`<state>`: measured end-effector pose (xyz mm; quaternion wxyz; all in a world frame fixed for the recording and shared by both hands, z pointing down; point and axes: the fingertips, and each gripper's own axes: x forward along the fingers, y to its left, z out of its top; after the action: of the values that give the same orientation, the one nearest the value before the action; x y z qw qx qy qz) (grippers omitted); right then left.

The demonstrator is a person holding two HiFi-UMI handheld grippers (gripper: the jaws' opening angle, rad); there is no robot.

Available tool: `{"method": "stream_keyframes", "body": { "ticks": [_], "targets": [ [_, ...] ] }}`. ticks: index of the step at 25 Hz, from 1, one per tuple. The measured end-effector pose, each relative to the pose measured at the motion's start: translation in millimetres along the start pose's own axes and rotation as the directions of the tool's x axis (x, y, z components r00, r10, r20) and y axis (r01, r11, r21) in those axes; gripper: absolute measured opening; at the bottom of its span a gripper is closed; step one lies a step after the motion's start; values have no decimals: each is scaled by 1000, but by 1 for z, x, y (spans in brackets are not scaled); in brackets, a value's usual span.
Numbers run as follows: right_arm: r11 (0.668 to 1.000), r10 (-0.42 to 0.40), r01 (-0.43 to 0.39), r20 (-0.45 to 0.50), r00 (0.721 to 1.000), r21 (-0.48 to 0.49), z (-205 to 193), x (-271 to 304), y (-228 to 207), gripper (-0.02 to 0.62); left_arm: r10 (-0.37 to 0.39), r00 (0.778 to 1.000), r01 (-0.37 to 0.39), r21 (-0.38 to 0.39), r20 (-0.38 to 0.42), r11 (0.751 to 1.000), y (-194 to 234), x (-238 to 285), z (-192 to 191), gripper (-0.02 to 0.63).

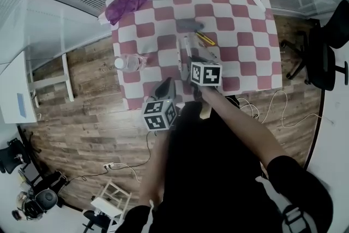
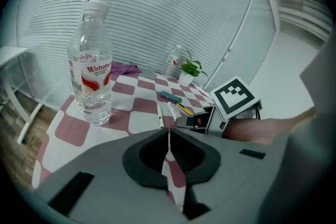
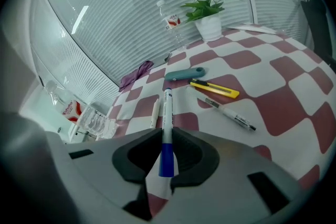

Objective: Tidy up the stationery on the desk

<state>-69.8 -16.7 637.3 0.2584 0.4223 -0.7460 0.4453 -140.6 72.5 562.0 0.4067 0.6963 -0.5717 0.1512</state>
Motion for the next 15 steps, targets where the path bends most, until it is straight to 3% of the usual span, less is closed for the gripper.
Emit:
{"method": "stream_keyframes", "body": {
  "ticks": [15],
  "targets": [
    [999,-10,10,-3,1000,49,-7,12,8,88,-8,1000,8,14,-2,1000,1,-4,1,40]
  ]
}}
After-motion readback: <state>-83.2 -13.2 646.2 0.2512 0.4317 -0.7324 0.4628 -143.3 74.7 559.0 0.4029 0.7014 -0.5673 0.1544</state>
